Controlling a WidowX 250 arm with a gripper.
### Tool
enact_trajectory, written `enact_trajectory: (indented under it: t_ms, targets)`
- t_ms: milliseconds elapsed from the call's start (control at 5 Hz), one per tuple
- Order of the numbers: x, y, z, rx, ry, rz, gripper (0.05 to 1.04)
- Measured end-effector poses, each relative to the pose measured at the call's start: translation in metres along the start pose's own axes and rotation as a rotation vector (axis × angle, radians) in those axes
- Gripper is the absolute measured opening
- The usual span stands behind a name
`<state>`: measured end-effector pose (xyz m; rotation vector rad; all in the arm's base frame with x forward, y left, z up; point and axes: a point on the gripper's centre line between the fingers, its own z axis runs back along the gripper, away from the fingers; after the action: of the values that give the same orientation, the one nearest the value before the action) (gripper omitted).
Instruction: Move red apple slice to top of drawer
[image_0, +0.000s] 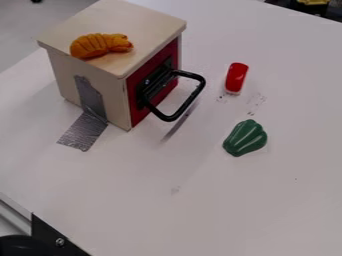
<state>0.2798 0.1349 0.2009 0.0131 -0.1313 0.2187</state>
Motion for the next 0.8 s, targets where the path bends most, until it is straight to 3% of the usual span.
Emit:
enact_trajectory:
  t_ms: [200, 400, 800]
  targets:
    - [-0.002, 0.000, -0.010, -0.007, 0.035, 0.001, 1.001]
    - [0.013, -0.024, -0.030, 0.000, 0.079, -0.012, 1.001]
    - [0.053, -0.092, -0.050, -0.005, 0.064, -0.082, 1.001]
